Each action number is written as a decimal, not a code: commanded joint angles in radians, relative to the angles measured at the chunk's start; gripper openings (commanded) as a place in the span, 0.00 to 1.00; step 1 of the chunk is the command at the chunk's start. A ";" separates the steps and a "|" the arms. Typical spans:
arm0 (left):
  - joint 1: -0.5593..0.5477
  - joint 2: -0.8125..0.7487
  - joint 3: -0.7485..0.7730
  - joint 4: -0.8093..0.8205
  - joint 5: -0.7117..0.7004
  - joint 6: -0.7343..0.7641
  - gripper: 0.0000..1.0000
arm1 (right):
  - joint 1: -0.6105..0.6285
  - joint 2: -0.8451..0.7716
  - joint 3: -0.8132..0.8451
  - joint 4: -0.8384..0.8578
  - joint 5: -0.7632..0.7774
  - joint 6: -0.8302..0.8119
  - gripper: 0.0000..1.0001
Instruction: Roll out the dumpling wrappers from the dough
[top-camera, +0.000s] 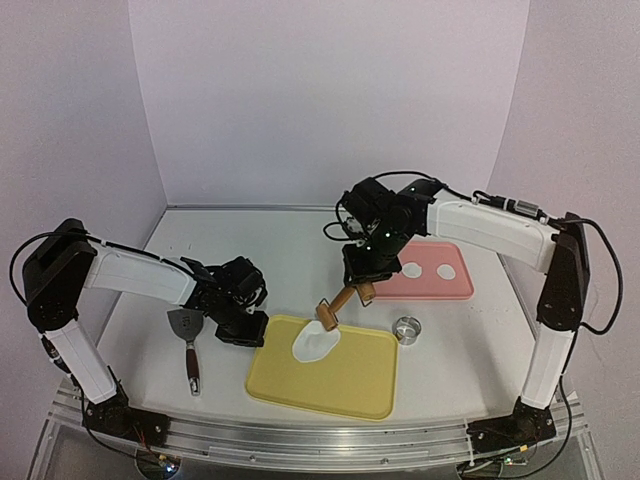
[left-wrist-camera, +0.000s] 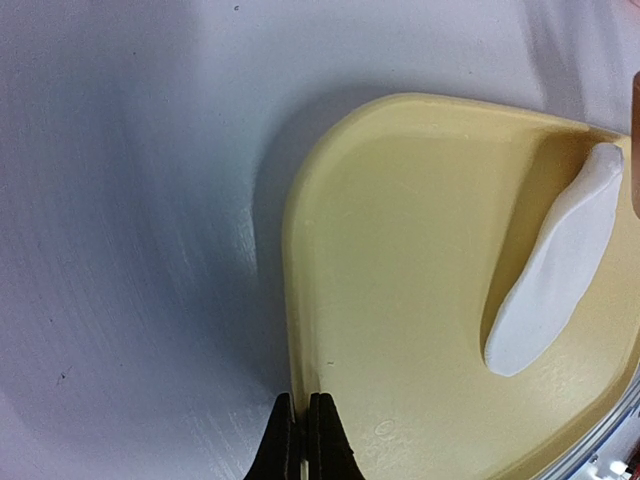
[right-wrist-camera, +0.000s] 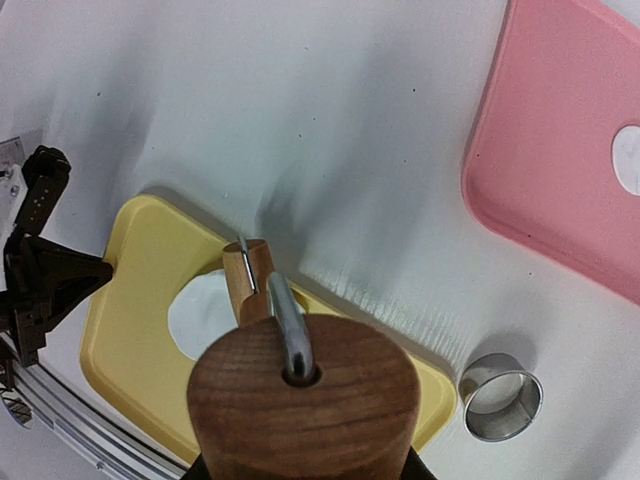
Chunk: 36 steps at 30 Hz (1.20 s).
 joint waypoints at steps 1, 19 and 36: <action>0.003 -0.021 0.007 0.024 0.019 -0.014 0.00 | 0.007 -0.097 0.021 0.019 -0.033 0.035 0.00; 0.002 -0.010 0.019 0.017 0.022 -0.008 0.00 | 0.014 -0.028 -0.021 0.022 -0.024 0.008 0.00; 0.001 0.003 0.030 0.019 0.027 0.002 0.00 | 0.039 0.083 -0.034 0.041 -0.021 -0.023 0.00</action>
